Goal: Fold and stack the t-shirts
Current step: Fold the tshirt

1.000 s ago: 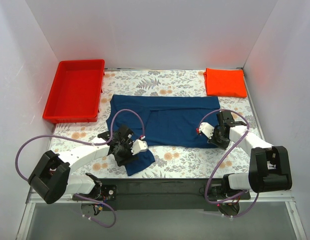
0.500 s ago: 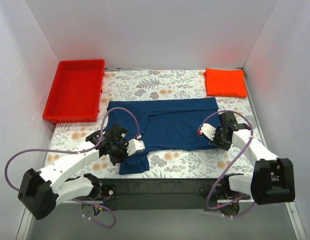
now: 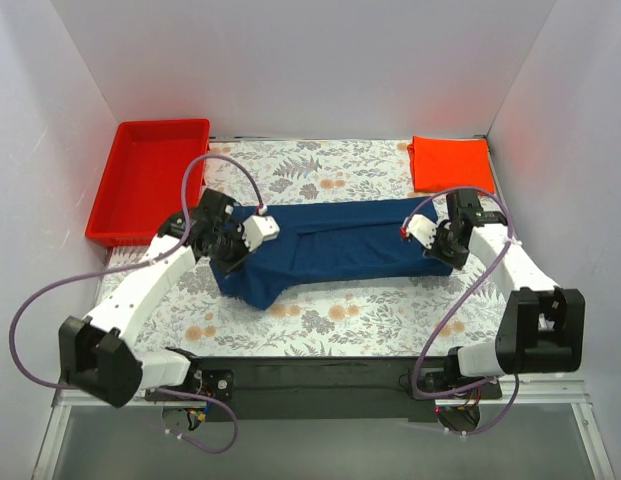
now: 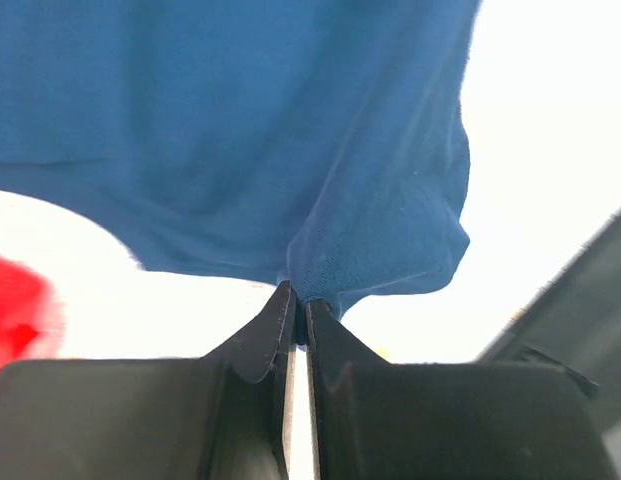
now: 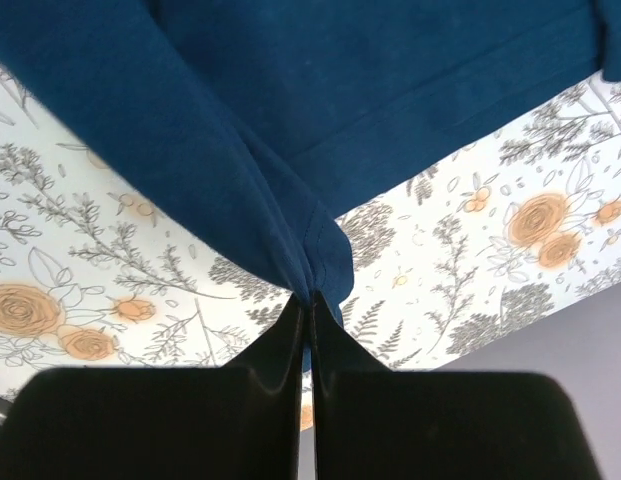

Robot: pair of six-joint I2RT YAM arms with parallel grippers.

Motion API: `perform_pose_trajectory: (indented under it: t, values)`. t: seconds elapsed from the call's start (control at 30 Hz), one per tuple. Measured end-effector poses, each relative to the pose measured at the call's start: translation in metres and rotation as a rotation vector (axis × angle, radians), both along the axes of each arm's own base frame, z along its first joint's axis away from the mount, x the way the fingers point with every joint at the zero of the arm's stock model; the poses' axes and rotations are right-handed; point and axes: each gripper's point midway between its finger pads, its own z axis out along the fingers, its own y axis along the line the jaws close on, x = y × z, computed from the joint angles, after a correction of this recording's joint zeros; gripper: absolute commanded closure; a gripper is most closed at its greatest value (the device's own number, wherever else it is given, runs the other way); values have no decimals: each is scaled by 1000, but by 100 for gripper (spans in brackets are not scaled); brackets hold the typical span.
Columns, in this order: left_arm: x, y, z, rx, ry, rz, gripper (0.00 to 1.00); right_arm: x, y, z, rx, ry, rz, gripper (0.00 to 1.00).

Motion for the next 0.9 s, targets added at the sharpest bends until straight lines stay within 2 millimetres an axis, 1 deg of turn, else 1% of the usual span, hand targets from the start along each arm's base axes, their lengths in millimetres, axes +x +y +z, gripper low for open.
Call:
perform_pose_trajectory:
  t: [0.07,0.13,0.33,0.47,0.6,0.7,0.9]
  values:
    - [27,5,1,7,-14,28,100,12,2,2,4,2,3,99]
    - [46,5,1,13,-26,30,100,24,4,3,10,7,7,99]
    - [96,-2,-9,34,-31,5,100,60,8,6,22,7,12,99]
    - [127,-2,-17,46,-36,-5,100,76,10,2,21,13,16,99]
    - [148,-3,-24,61,-31,-29,100,84,10,-7,18,40,16,99]
    - [162,-8,-29,66,-34,-55,100,90,10,-14,17,58,17,99]
    - [176,-12,-40,78,-19,-92,100,96,11,-21,15,76,18,99]
